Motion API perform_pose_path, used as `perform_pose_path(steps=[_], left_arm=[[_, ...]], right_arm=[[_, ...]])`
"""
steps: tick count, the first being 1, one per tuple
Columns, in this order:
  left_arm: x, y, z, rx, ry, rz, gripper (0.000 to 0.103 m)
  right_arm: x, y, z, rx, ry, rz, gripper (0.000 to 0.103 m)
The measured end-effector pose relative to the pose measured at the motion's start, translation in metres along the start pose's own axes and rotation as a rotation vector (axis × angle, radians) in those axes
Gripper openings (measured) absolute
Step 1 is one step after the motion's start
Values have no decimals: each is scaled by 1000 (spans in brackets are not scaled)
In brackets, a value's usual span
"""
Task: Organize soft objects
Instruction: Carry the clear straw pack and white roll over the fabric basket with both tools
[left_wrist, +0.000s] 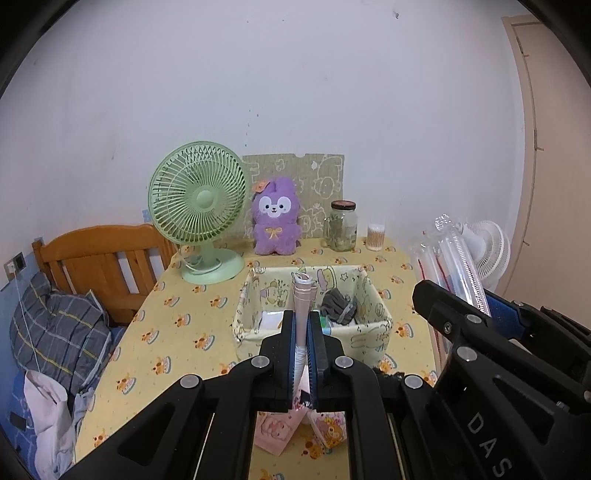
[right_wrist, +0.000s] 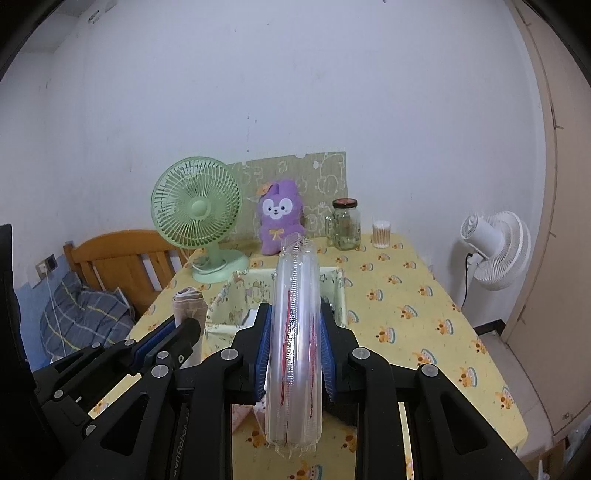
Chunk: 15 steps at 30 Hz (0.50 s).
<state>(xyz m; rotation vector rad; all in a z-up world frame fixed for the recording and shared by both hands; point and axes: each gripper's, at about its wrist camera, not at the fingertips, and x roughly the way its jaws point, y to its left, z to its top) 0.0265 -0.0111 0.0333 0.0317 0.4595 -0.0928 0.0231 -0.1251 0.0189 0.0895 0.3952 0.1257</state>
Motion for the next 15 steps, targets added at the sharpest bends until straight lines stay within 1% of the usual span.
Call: perform_pose_path(steps=[9, 15], left_arm=[[10, 0, 8, -1, -1, 1, 3], [23, -1, 18, -3, -3, -2, 3]], right_arm=[[11, -2, 9, 0, 2, 4, 28], [28, -4, 22, 0, -2, -2, 27]])
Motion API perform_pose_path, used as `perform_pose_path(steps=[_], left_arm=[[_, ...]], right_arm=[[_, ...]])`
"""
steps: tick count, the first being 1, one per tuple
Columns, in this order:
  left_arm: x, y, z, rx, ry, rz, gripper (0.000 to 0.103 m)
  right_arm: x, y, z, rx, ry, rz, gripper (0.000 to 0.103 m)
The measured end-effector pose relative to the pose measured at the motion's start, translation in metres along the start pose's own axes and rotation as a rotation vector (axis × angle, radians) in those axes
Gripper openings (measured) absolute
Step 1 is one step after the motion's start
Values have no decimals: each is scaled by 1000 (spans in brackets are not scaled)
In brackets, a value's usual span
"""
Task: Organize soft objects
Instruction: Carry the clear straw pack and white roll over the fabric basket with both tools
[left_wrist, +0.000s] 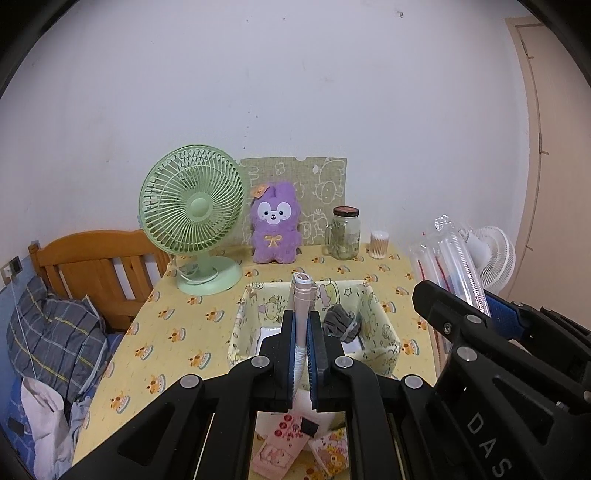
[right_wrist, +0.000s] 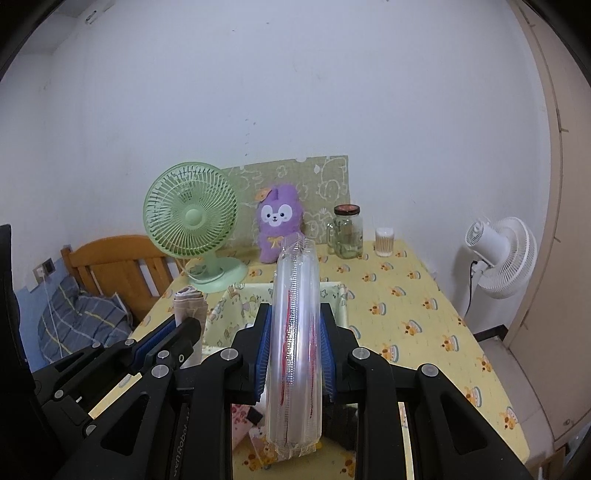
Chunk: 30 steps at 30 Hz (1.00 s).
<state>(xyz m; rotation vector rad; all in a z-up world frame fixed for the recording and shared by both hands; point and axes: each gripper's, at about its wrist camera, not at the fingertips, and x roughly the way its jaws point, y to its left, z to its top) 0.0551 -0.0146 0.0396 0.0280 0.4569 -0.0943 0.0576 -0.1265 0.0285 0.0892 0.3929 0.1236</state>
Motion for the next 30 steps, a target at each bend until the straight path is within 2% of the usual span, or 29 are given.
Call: perform_pose_path(steps=[30], left_arm=[[86, 9, 28, 15, 20, -1, 3]], right_arm=[[88, -8, 26, 11, 38, -4, 27]])
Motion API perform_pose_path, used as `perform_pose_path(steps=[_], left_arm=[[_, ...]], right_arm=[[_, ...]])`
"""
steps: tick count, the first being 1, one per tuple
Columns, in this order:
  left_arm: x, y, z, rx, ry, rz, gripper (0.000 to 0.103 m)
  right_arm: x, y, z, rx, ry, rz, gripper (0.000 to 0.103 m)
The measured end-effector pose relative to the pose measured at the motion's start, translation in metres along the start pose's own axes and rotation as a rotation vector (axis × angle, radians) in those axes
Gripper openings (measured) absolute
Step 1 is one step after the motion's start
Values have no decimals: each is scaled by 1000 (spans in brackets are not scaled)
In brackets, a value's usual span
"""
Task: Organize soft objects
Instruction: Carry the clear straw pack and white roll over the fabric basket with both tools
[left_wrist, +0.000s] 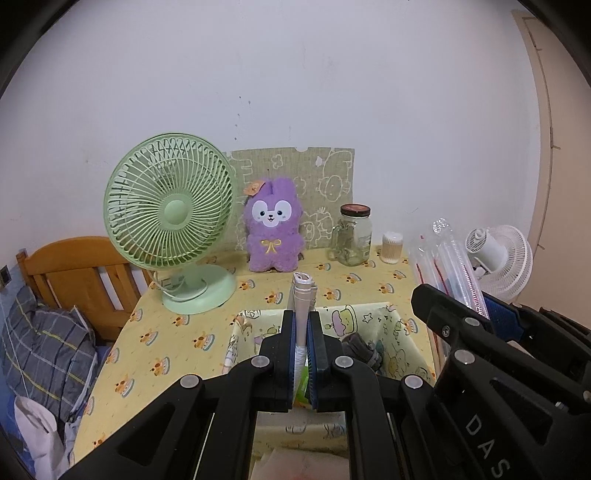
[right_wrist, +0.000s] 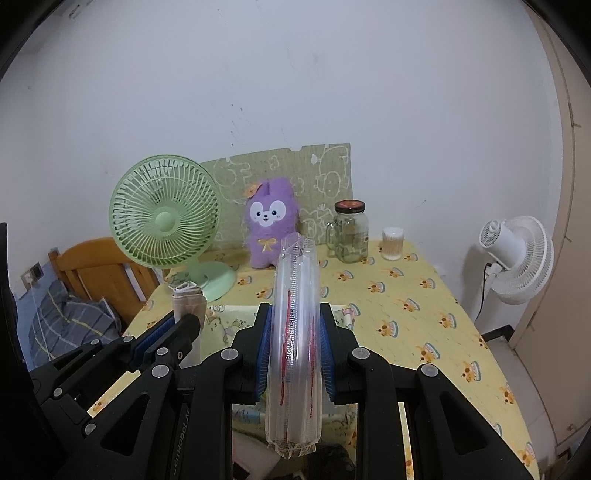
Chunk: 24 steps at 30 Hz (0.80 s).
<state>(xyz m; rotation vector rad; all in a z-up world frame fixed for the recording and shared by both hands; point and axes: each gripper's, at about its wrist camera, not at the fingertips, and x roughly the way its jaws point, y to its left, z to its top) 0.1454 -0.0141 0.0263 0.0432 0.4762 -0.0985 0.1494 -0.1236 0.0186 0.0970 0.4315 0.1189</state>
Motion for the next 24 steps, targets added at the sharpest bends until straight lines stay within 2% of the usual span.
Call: perform_pose_path(steps=[8, 12, 19, 24], left_arm=[[24, 0, 3, -16, 13, -18, 3], [36, -1, 2, -26, 29, -3, 3], [59, 3, -5, -32, 91, -5, 5], [70, 8, -12, -35, 124, 12, 30]], right_arm=[[21, -4, 3, -2, 9, -8, 27], [33, -9, 3, 17, 17, -4, 27], [56, -10, -1, 6, 52, -10, 27], [71, -9, -7, 1, 84, 1, 27]])
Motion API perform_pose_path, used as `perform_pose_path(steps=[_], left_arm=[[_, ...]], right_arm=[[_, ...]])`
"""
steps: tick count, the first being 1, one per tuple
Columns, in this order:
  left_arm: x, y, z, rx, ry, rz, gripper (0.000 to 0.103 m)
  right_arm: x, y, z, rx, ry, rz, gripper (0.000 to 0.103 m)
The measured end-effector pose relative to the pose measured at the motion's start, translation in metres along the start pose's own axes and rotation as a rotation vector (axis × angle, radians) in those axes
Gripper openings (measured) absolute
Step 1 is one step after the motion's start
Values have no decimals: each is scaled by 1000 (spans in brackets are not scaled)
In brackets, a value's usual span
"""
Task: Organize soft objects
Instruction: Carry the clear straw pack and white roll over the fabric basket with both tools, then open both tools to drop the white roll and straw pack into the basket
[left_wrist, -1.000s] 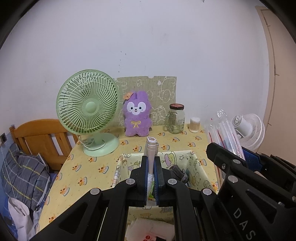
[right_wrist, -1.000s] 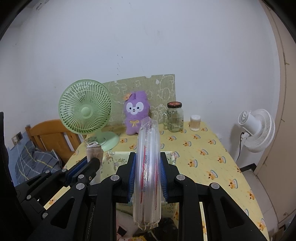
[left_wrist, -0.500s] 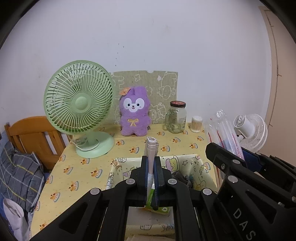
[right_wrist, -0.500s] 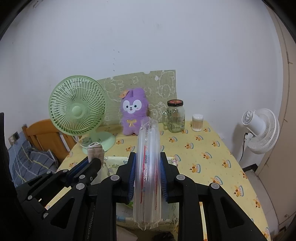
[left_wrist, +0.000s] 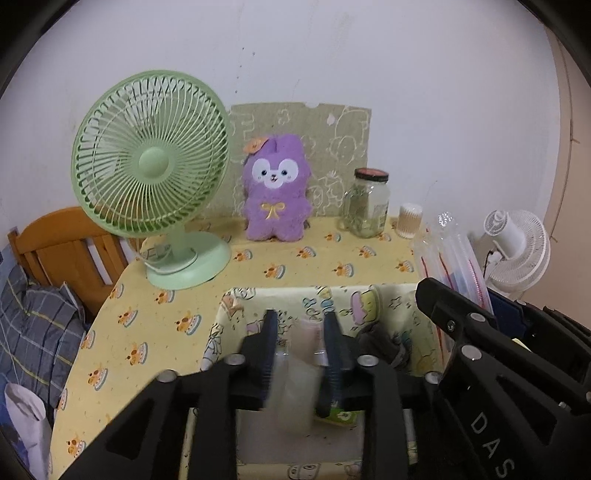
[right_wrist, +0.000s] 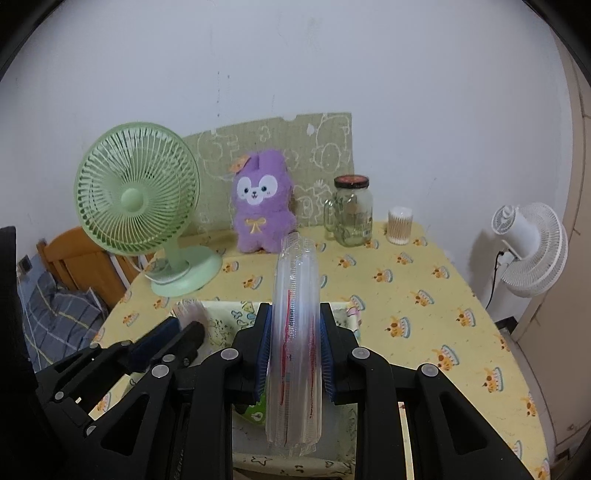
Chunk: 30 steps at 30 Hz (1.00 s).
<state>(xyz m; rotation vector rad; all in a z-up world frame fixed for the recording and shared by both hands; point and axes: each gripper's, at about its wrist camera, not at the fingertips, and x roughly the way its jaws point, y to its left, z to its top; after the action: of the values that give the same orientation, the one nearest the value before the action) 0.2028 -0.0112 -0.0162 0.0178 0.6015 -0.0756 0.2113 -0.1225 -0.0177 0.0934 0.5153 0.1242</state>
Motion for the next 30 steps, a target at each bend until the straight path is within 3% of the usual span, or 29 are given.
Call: perform_pose_path(steps=[5, 8, 15, 20, 23, 25, 30], left_arm=[[7, 6, -5, 22, 62, 19, 43], [8, 11, -9, 27, 75, 25, 57], [12, 18, -15, 24, 95, 26, 65], [13, 16, -18, 35, 90, 10, 69], [14, 15, -19, 34, 95, 2, 71], [14, 15, -19, 33, 94, 4, 73], [10, 13, -20, 38, 92, 8, 79]], right_arm=[[13, 6, -5, -13, 23, 28, 27], [20, 11, -8, -15, 39, 59, 27], [34, 19, -15, -17, 82, 108, 27], [39, 18, -19, -3, 90, 96, 28], [42, 17, -20, -1, 122, 81, 37], [42, 15, -20, 1, 127, 72, 52], [40, 14, -21, -7, 124, 46, 66]])
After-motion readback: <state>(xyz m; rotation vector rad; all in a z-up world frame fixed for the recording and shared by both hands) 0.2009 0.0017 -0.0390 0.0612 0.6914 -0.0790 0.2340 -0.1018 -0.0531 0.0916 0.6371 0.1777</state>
